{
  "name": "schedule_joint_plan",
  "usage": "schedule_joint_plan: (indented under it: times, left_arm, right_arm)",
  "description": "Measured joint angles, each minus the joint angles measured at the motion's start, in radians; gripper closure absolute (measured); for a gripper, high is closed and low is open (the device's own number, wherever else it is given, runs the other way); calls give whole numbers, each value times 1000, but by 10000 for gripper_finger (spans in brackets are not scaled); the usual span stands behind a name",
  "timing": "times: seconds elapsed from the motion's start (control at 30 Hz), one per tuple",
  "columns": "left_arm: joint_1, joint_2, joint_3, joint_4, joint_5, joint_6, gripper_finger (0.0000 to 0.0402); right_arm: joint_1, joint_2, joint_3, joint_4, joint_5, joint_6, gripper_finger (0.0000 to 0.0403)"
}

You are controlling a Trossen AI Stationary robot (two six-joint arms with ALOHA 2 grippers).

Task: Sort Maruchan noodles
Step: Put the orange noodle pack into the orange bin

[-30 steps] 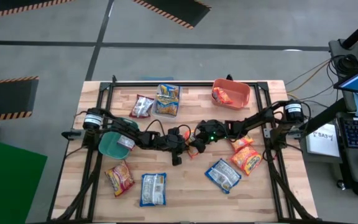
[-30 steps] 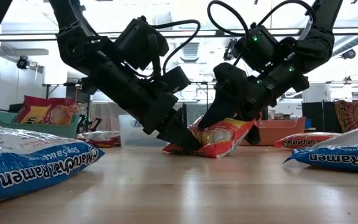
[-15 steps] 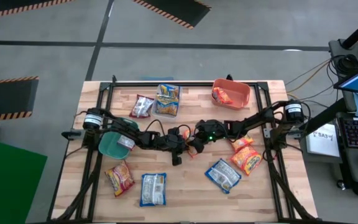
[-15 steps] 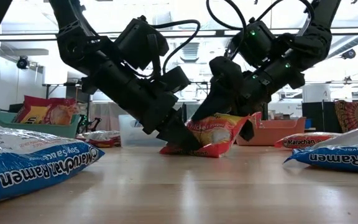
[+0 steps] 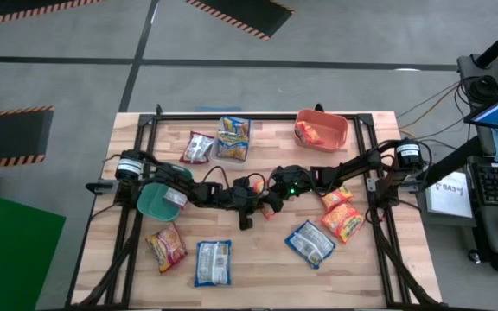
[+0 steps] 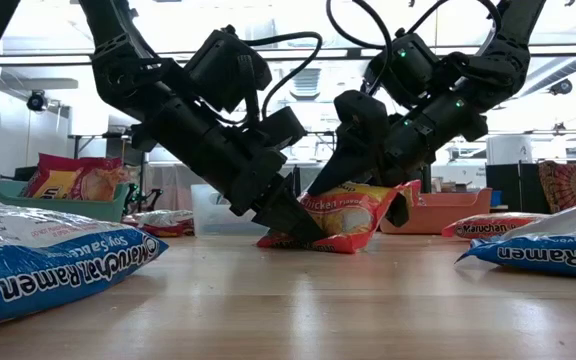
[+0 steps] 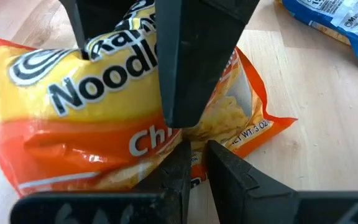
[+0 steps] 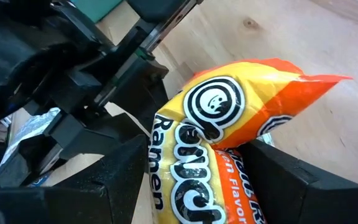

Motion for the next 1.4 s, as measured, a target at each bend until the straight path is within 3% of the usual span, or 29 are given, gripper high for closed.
schedule_joint_plan:
  times: [0.37,0.73,0.9,1.13,1.3,1.4]
  left_arm:
    - [0,0,0,0,0,0,365]
    - [-1,0,0,1,0,-14,365]
    - [-3,-17,0,-10,1,-16,365]
    - [-5,-114,0,-135,3,-3,365]
    - [-4,-235,0,-308,-6,58,365]
    - [-3,-326,-8,-376,-12,120,365]
  right_arm:
    - [0,0,0,-2,2,-14,215]
    - [0,0,0,-1,15,-15,224]
    - [0,-2,0,4,20,-30,284]
    - [-1,-11,0,3,15,-67,360]
    - [-16,-67,-1,-47,-2,-74,351]
    - [-48,-147,22,-178,-1,-97,346]
